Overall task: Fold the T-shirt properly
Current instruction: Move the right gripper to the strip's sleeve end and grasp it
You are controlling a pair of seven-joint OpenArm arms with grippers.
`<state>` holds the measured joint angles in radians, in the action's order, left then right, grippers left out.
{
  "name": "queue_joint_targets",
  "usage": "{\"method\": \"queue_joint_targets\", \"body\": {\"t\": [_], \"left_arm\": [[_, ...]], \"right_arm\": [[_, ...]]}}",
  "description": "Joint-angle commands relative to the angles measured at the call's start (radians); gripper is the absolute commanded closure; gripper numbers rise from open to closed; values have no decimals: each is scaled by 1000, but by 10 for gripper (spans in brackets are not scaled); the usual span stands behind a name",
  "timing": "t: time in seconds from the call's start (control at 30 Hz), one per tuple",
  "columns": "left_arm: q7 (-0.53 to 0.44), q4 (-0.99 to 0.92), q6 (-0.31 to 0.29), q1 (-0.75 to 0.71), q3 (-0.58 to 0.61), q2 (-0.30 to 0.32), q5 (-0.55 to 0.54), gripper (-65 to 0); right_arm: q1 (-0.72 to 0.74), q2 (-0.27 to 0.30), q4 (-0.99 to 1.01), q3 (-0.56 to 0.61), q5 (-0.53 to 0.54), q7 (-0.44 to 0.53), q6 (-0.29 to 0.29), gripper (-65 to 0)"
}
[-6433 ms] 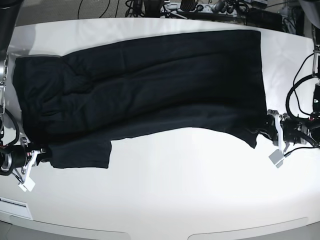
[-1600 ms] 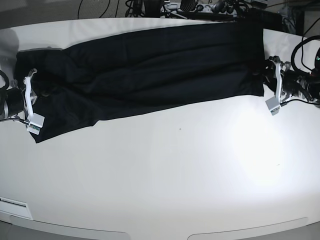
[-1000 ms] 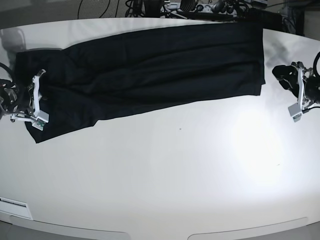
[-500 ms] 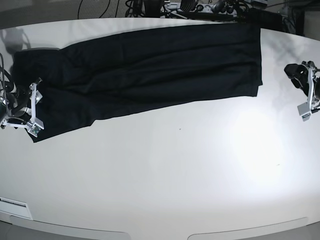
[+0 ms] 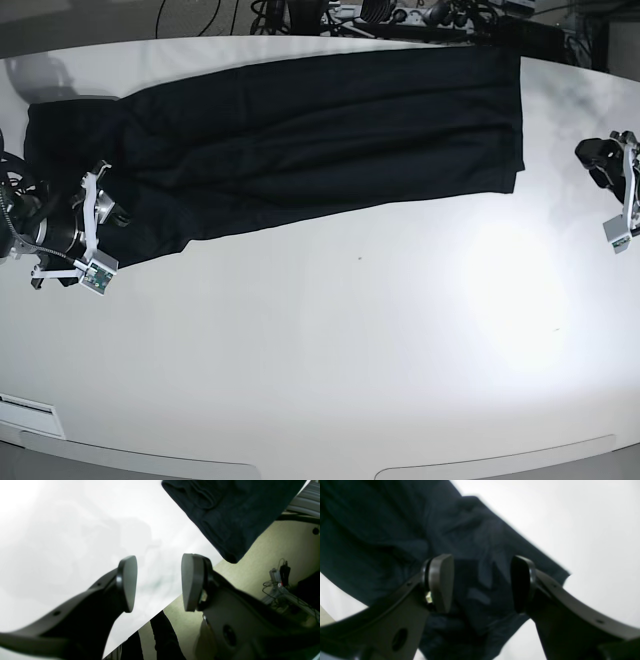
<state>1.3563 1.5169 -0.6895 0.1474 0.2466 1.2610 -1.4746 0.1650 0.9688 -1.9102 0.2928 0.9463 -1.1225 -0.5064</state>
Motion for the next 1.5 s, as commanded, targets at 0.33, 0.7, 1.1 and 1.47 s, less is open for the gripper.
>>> {"method": "queue_joint_targets", "body": {"t": [0.33,0.7,1.1,1.47], "left_arm": [[-124,6,45,137,-78,16,150,-308],[-182,-74,133,152,-230,16,237,-308],[-178,-231,101,152,-236,13,145,-308],[-174,-277,98,152,-236,3,125,-308]], "right_arm": [[-135,-195,-4,-14,-261,75,69,-345],[-224,-196,-4,-14,-401,104,144,0],[-260,-216,219,-14,-500,255,156,0],[-137,-501,329,-19,-821,137,519,0]]}}
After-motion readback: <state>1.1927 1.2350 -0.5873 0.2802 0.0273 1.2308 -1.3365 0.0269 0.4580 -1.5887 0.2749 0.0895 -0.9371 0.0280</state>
